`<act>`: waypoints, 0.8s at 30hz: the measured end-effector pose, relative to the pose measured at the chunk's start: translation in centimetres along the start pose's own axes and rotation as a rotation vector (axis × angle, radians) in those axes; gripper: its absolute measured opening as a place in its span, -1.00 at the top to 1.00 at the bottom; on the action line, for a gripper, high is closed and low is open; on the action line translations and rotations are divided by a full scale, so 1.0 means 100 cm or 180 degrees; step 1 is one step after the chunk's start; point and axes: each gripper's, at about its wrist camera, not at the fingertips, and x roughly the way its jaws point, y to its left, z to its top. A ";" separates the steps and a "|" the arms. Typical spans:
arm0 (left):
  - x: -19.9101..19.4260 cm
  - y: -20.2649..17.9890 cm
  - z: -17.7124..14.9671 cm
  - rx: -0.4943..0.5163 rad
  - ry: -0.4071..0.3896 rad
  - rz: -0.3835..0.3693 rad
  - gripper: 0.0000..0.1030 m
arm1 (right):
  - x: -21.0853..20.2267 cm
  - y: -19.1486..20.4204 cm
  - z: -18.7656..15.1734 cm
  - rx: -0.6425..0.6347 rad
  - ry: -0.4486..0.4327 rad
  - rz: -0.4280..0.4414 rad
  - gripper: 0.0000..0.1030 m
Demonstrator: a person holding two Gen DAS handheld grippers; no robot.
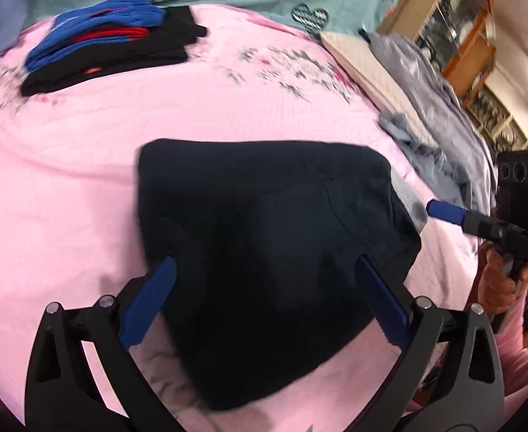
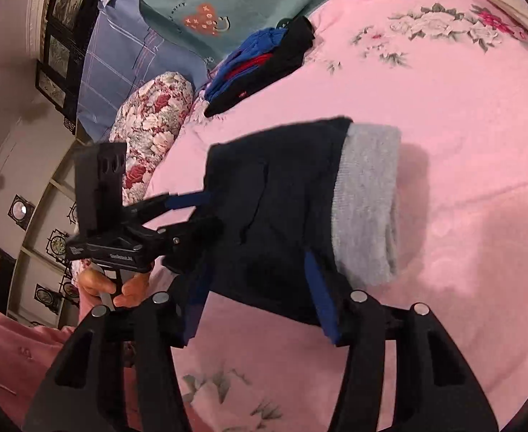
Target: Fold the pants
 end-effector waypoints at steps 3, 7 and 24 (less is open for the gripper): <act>-0.022 0.025 -0.011 -0.0315 -0.0059 0.0081 -0.96 | -0.027 0.005 0.006 -0.0089 -0.0348 -0.0028 -0.19; -0.040 0.051 -0.026 -0.0637 -0.0105 0.0096 -0.96 | -0.031 -0.010 0.018 0.0072 -0.0457 -0.0299 -0.19; -0.016 0.043 -0.048 -0.0797 0.0347 -0.0662 -0.91 | -0.013 -0.031 0.021 0.0290 -0.0438 -0.0329 -0.20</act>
